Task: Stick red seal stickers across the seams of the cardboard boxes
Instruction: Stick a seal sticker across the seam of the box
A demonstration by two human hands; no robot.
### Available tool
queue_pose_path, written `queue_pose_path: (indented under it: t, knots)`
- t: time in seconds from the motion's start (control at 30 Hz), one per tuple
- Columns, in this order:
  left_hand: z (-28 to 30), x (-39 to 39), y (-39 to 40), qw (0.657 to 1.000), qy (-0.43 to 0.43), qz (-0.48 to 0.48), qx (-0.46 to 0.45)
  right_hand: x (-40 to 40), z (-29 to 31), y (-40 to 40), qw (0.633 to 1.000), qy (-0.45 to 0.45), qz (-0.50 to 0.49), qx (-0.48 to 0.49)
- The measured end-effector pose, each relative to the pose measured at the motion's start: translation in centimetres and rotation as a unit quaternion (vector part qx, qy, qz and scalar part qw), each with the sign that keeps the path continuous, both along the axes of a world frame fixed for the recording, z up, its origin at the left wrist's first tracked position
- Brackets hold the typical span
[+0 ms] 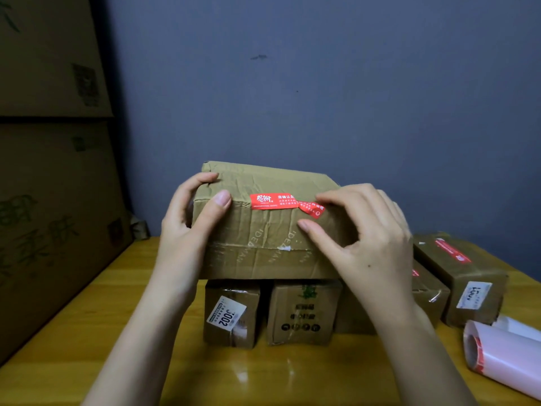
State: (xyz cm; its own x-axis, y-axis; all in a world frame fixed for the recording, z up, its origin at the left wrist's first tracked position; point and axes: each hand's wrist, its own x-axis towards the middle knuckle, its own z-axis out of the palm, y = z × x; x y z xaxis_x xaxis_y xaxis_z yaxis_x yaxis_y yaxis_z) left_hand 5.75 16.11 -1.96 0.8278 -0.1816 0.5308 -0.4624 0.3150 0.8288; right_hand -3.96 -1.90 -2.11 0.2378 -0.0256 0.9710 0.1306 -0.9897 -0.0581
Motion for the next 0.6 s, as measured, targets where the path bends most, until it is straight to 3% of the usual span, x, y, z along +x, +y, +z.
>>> queue_pose_path:
  t: [0.6]
  knots:
    - [0.3, -0.12, 0.29, 0.999, 0.015, -0.01, 0.04, 0.07, -0.24, -0.89, 0.983, -0.118, -0.048, -0.134]
